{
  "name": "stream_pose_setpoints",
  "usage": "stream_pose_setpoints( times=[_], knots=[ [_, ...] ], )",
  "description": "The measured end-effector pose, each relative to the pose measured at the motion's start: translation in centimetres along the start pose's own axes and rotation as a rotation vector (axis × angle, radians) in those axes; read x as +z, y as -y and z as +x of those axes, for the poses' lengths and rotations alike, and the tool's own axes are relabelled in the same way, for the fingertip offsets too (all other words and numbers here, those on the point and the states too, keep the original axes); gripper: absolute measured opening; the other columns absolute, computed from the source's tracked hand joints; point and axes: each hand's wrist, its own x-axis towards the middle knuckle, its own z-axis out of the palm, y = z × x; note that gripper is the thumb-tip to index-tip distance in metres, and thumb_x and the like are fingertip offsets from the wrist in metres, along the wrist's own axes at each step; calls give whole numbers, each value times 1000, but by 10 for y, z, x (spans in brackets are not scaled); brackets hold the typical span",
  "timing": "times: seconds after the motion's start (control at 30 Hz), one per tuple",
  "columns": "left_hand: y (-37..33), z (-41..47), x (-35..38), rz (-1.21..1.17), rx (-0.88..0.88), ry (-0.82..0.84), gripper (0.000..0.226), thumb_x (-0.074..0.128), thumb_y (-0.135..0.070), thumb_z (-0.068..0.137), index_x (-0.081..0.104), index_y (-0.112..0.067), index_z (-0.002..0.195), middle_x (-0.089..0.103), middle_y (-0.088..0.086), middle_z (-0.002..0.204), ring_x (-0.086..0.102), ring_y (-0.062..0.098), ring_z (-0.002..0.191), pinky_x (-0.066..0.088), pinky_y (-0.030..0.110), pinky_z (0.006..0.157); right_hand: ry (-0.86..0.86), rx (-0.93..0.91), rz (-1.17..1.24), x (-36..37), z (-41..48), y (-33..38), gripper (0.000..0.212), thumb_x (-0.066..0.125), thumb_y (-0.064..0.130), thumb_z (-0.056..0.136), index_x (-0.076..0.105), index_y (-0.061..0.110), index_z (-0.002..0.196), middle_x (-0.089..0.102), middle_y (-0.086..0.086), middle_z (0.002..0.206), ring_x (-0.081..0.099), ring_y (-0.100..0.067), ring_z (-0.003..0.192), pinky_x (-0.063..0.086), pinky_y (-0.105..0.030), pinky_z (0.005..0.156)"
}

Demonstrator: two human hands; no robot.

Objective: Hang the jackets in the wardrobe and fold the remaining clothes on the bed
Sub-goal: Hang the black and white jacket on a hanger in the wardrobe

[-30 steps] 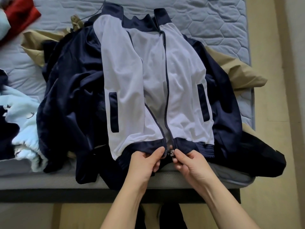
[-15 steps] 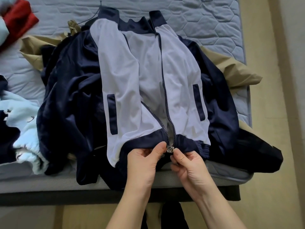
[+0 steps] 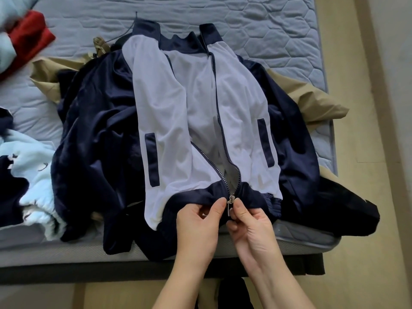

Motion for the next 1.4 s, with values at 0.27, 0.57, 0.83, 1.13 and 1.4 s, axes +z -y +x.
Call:
stream_pose_setpoints(
  times=[0.27, 0.57, 0.83, 1.13, 1.4],
  knots=[
    [-1, 18, -13, 488, 165, 132, 49, 70, -28, 81, 40, -12, 46, 32, -9, 41, 33, 8, 42, 28, 20, 43, -144, 91, 89, 0, 2, -9, 18, 64, 4, 72, 47, 11, 71, 60, 0, 57, 46, -2, 42, 33, -14, 37],
    [10, 21, -21, 597, 81, 222, 49, 69, -34, 81, 40, -14, 47, 37, -6, 43, 31, 8, 42, 26, 24, 45, -200, 160, -59, -12, 1, -19, 10, 63, 12, 84, 55, 10, 78, 64, 1, 63, 48, -4, 45, 33, -15, 37],
    [13, 19, -33, 643, 72, 249, 50, 64, -32, 86, 38, -15, 47, 36, -4, 42, 32, 12, 44, 28, 29, 49, -36, 286, -630, -10, -9, -11, 36, 52, 39, 94, 67, 8, 85, 68, 1, 67, 48, -5, 47, 31, -17, 40],
    [12, 18, -47, 645, 106, 247, 45, 65, -31, 86, 50, 0, 57, 44, 4, 51, 37, 17, 51, 34, 35, 52, -15, 240, -942, 15, -14, -5, 20, 48, 12, 89, 57, 13, 72, 57, 4, 58, 42, -4, 40, 27, -16, 40],
    [26, 13, -59, 712, 179, 182, 53, 64, -30, 87, 32, -18, 46, 34, -4, 45, 47, 33, 56, 30, 35, 54, 58, 390, -440, 12, -6, -4, 21, 44, 9, 92, 53, 10, 73, 44, 4, 51, 29, -4, 35, 17, -14, 32]
  ],
)
